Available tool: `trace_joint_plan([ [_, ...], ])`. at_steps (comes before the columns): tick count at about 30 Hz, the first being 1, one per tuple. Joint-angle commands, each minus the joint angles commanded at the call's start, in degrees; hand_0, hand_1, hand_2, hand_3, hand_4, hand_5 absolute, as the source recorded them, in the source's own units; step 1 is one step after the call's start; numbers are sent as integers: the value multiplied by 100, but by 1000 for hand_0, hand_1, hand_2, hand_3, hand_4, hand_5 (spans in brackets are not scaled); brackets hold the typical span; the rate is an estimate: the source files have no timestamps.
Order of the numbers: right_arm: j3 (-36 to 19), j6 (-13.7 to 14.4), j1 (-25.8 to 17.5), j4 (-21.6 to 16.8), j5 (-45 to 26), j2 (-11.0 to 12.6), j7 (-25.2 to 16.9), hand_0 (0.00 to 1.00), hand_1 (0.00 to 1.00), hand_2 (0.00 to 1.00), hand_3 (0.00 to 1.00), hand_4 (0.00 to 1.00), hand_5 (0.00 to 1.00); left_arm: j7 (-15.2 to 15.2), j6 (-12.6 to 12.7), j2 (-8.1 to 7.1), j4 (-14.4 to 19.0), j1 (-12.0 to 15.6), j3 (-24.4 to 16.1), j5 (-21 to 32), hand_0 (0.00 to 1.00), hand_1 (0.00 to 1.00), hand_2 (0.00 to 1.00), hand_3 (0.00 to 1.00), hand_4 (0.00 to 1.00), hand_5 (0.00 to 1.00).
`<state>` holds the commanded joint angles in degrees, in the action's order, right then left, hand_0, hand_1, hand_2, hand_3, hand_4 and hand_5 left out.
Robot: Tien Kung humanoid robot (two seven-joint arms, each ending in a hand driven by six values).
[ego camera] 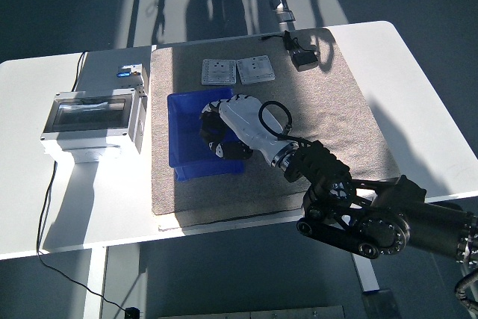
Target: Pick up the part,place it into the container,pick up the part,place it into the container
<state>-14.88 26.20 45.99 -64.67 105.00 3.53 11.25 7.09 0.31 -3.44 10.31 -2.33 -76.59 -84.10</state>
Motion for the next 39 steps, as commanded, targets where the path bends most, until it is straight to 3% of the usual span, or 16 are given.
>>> trace_joint_plan([
  [5, -130, -121, -56, -105, 279, 38, 153, 998, 967, 914, 884, 734, 382, -7, -7, 3, 0, -6, 27, -6, 689, 681, 630, 334, 813, 998],
  [6, -163, -143, -71, -139, 347, 53, 187, 998, 998, 998, 991, 826, 450, -5, -9, 7, 0, -5, 35, -4, 688, 681, 632, 338, 815, 998],
  [11, -289, -337, -159, -219, 382, 109, 178, 998, 998, 998, 985, 860, 473, 27, -45, 14, 0, -29, -7, -120, 689, 680, 633, 341, 820, 998],
  [14, -583, -167, -340, -318, 104, 211, -34, 998, 998, 998, 985, 860, 473, 51, -65, 13, 0, -43, -40, -202, 689, 680, 633, 341, 820, 998],
  [17, -1047, 126, -695, -590, -387, 443, -366, 998, 998, 998, 985, 860, 473, 66, -80, 21, 0, -42, -39, -223, 689, 680, 633, 341, 820, 998],
  [18, -1290, 105, -867, -730, -623, 557, -487, 998, 998, 993, 967, 937, 495, 66, -80, 28, 0, -35, -30, -212, 688, 680, 632, 341, 823, 998],
  [22, -1997, -373, -1451, -1186, -1252, 960, -628, 998, 998, 993, 967, 937, 495, 50, -57, 54, 0, 18, 36, -65, 688, 680, 632, 341, 823, 998],
  [23, -2205, -547, -1644, -1331, -1450, 1101, -667, 991, 851, 823, 868, 998, 634, 45, -45, 65, 0, 37, 51, -13, 687, 679, 632, 341, 830, 998],
  [26, -2824, -1021, -2236, -1583, -2070, 1397, -949, 991, 851, 823, 868, 998, 634, 39, -10, 100, 0, 79, 77, 105, 687, 679, 632, 341, 830, 998],
  [29, -3424, -1402, -2779, -1625, -2676, 1451, -1333, 991, 851, 823, 868, 998, 634, 55, 13, 139, 0, 115, 89, 172, 687, 679, 632, 341, 830, 998],
  [30, -3587, -1465, -2917, -1615, -2851, 1439, -1443, 877, 754, 763, 772, 998, 749, 64, 16, 148, 0, 122, 92, 183, 687, 680, 631, 340, 835, 998],
  [34, -4247, -1512, -3473, -1527, -3682, 1352, -2008, 877, 754, 763, 772, 998, 749, 156, -28, 170, 0, 131, 95, 149, 687, 680, 631, 340, 835, 998],
  [35, -4411, -1498, -3612, -1504, -3926, 1329, -2173, 744, 476, 600, 670, 998, 788, 196, -62, 169, 0, 124, 96, 116, 687, 680, 633, 357, 837, 998],
  [39, -4799, -1474, -3796, -1455, -4754, 1251, -2662, 744, 476, 600, 670, 998, 788, 345, -195, 155, 0, 100, 94, 6, 687, 680, 633, 357, 837, 998],
])
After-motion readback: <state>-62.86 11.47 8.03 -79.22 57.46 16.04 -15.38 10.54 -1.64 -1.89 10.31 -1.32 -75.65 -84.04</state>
